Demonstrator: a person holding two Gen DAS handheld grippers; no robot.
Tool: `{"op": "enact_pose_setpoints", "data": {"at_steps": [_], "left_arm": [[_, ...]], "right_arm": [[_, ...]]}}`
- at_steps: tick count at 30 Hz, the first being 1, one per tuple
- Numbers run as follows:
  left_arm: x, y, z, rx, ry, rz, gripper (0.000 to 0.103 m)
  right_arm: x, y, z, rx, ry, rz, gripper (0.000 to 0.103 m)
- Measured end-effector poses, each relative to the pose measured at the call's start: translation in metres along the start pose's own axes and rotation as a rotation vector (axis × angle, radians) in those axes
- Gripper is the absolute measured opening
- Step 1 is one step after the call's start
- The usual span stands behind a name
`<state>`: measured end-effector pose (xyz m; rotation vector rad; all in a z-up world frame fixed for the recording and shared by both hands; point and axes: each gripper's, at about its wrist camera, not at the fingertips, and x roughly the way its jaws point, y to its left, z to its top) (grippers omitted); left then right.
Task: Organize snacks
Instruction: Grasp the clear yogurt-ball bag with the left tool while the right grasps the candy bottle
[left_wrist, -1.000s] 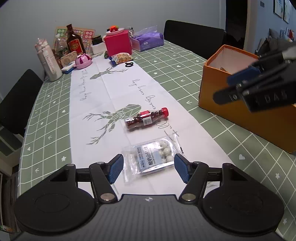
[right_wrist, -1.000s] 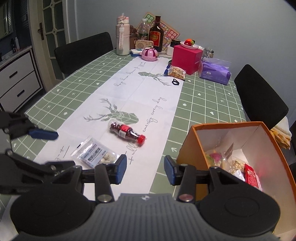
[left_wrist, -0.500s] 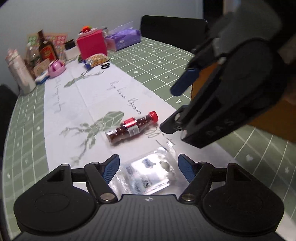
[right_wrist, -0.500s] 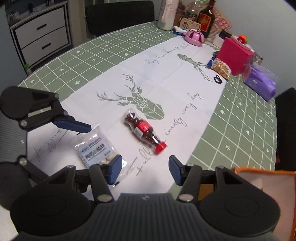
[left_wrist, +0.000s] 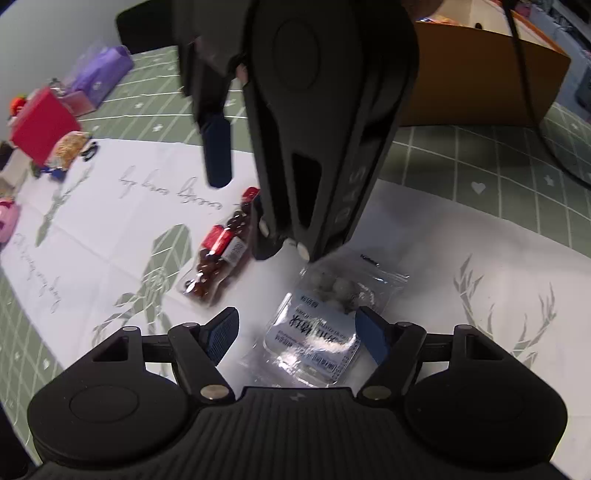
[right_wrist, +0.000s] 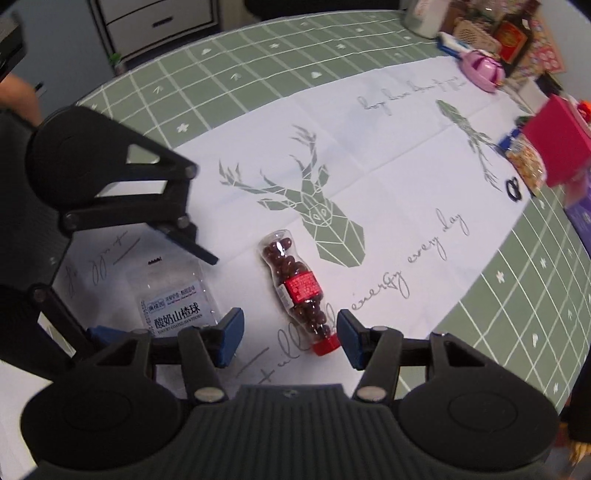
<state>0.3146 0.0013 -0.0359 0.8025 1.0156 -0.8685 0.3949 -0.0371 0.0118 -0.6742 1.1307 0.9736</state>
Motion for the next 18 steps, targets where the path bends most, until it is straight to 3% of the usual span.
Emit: {"op": "enact_pose_setpoints", "data": {"at_steps": [7,9,13,18], "left_arm": [[0.015,0.014,0.007,0.011,0.033,-0.104,0.085],[0.019,0.019,0.006,-0.002,0.035,-0.116,0.088],[0.025,0.026,0.003,-0.042,0.056,-0.195,0.087],[0.027,0.029,-0.004,-0.051,0.032,-0.217,0.088]], "right_arm": [[0.019,-0.002,0.014,-0.087,0.036,0.04,0.054],[0.024,-0.005,0.017,-0.086,0.042,0.058,0.049],[0.032,-0.008,0.018,-0.083,0.04,0.072,0.05],[0.041,-0.013,0.015,-0.065,0.043,0.099,0.048]]}}
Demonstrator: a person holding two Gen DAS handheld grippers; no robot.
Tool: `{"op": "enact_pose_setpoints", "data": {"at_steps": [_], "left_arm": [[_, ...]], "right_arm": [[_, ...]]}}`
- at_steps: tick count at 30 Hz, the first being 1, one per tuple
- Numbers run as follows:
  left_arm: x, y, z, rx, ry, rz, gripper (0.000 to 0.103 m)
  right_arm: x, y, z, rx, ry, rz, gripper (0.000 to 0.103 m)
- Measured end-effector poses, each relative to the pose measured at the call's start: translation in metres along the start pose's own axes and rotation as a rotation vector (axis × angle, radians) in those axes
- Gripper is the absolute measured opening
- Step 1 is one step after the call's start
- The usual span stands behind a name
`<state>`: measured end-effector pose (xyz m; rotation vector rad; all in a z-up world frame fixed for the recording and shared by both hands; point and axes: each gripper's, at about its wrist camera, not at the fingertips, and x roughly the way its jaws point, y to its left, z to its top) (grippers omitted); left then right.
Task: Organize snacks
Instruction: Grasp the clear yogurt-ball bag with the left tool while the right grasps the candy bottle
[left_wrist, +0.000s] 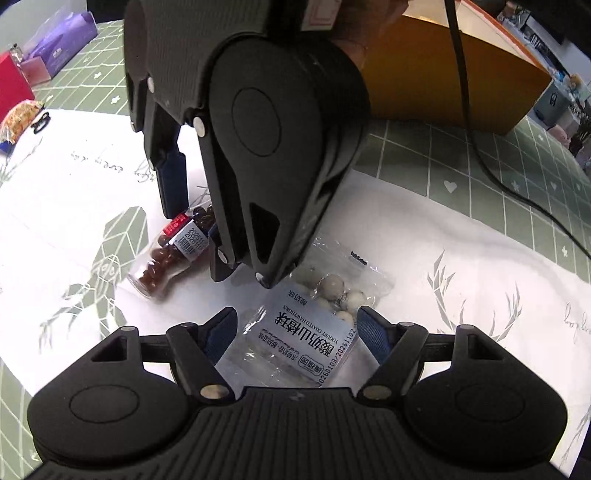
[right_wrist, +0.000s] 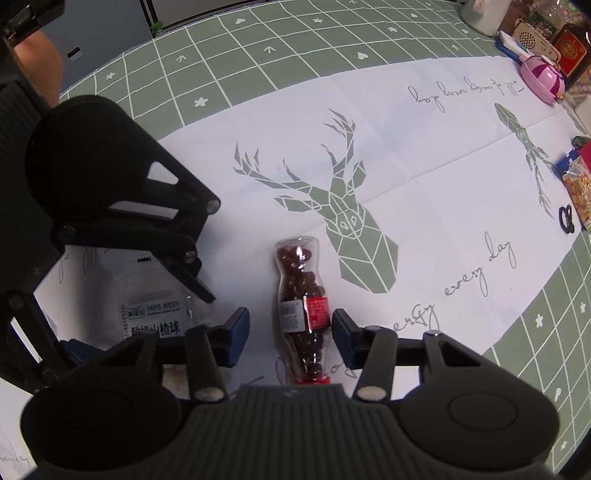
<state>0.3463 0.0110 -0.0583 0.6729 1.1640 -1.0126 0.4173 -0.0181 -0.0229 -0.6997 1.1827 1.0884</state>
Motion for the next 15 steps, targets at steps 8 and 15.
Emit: {"op": "enact_pose_setpoints", "data": {"at_steps": [8,15], "left_arm": [[0.008,-0.007,0.002,0.047,0.057,-0.019,0.088],[0.016,-0.033,-0.002,0.121,0.045,0.04,0.089]], "right_arm": [[0.011,-0.002,-0.003,0.008,0.014,0.005,0.048],[0.011,-0.004,0.0,0.024,-0.022,-0.005,0.03]]}}
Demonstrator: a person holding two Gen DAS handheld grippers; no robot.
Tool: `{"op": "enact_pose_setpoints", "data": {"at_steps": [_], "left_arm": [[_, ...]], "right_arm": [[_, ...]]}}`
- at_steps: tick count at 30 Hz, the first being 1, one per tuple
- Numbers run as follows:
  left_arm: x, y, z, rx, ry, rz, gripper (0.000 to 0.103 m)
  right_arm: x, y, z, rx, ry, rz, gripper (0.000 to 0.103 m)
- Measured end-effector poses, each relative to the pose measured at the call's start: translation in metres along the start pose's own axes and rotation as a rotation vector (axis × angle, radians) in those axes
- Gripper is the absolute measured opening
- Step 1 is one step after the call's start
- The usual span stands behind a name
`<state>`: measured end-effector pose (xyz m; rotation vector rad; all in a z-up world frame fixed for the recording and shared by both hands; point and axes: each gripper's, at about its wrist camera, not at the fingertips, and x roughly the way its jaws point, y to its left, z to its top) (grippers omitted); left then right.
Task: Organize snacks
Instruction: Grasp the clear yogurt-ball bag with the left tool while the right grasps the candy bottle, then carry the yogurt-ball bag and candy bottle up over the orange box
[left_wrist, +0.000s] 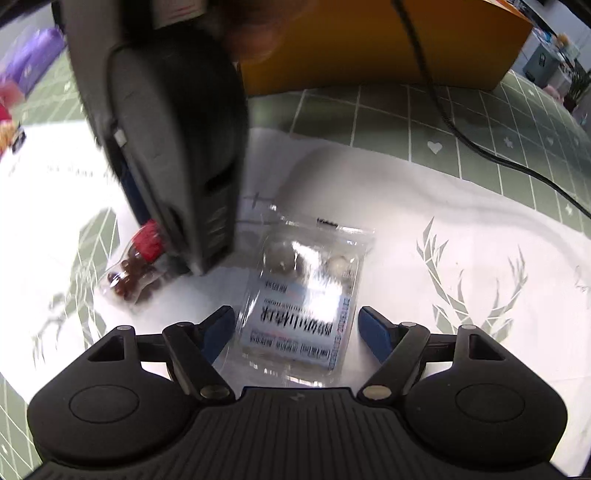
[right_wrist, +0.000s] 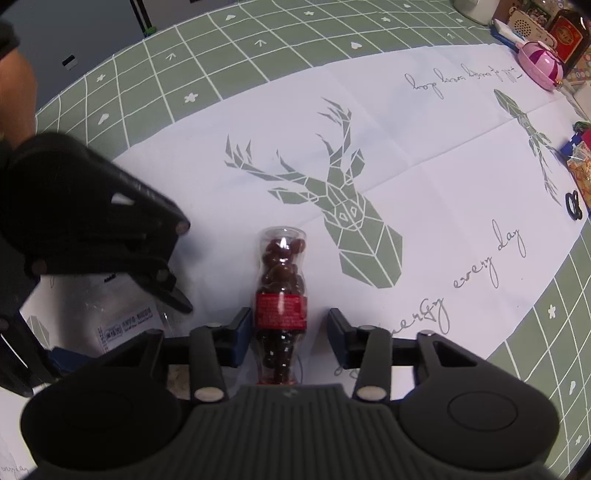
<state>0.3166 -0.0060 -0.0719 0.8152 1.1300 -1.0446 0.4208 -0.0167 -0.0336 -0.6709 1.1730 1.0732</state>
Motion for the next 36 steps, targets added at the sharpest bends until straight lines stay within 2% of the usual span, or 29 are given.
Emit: {"op": "enact_pose_setpoints", "data": {"at_steps": [3,6,10,20,27,36], "left_arm": [[0.003,0.001,0.004,-0.038,-0.006,0.008,0.087],[0.003,0.001,0.006,-0.054,-0.029,0.025,0.074],[-0.002,-0.001,-0.002,-0.037,-0.065,0.082,0.07],[-0.016,-0.008,-0.015,-0.051,-0.058,0.14,0.068],[-0.052,-0.017,-0.01,-0.06,-0.069,0.174,0.068],[-0.092,-0.045,0.004,-0.036,-0.098,0.214,0.069]], "right_arm": [[-0.001,0.001,-0.001,0.007,-0.003,-0.004,0.03],[0.0,0.003,-0.002,0.017,-0.001,-0.012,0.029],[-0.002,0.004,-0.005,0.026,0.008,-0.027,0.029],[-0.02,0.009,-0.007,0.045,0.004,-0.073,0.029],[-0.05,0.022,-0.008,0.039,-0.011,-0.106,0.029],[-0.1,0.04,-0.028,0.03,-0.03,-0.158,0.029]]}}
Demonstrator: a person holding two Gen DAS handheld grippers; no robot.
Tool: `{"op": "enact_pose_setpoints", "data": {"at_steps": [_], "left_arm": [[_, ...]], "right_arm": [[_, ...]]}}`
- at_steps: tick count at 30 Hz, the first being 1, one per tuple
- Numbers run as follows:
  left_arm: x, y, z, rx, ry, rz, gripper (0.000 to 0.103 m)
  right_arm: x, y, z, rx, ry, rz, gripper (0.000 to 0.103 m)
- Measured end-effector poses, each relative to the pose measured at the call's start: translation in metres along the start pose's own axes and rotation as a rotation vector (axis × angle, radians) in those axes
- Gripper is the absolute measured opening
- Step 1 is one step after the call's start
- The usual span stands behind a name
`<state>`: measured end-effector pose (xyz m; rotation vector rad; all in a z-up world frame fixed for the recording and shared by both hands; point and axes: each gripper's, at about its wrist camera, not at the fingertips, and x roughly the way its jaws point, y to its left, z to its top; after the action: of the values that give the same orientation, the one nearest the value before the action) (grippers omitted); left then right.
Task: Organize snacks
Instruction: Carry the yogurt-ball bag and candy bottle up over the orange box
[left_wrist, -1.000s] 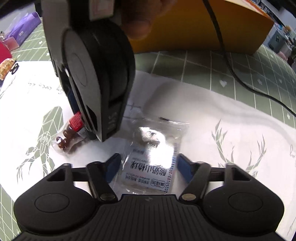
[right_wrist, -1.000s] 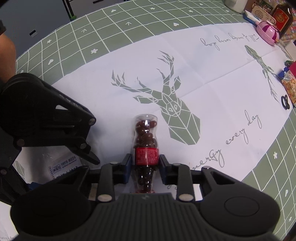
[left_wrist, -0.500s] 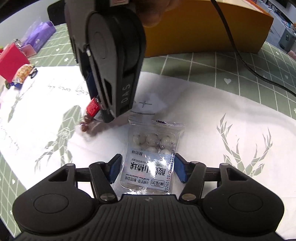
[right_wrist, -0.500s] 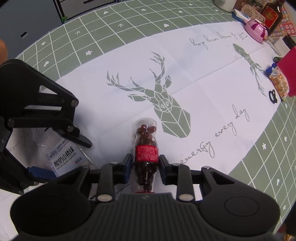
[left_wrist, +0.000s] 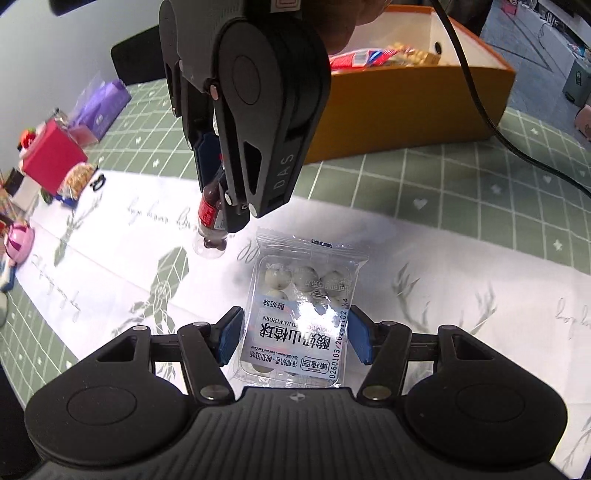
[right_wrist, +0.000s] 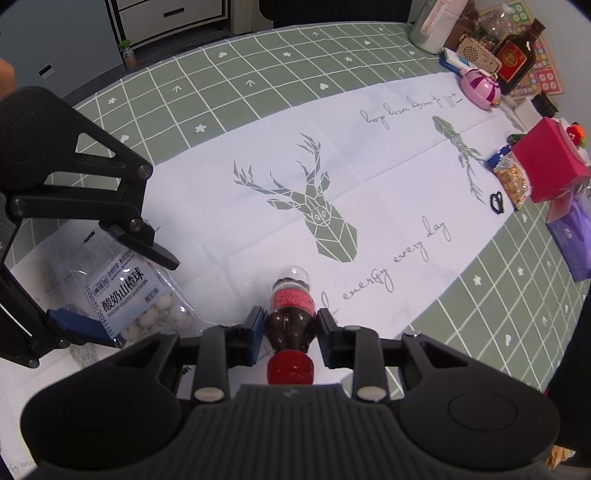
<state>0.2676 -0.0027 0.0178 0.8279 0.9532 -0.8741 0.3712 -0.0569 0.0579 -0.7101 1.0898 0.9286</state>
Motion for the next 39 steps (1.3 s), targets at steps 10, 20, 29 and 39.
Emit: {"op": "enact_pose_setpoints", "data": {"at_steps": [10,20,29,39], "left_arm": [[-0.035,-0.026,0.036,0.053,-0.011,0.051,0.069],[-0.072,-0.056,0.086,0.127,-0.025,0.105,0.069],[-0.1,-0.082,0.139,0.192,-0.055,0.156,0.069],[-0.109,-0.107,0.188,0.238,-0.104,0.165,0.069]], "right_arm": [[-0.061,0.009,-0.036,0.004,-0.018,-0.063,0.029],[-0.135,0.004,-0.08,0.028,-0.056,-0.142,0.029],[-0.196,-0.004,-0.126,0.058,-0.08,-0.217,0.029],[-0.231,-0.011,-0.176,0.104,-0.094,-0.258,0.029]]}}
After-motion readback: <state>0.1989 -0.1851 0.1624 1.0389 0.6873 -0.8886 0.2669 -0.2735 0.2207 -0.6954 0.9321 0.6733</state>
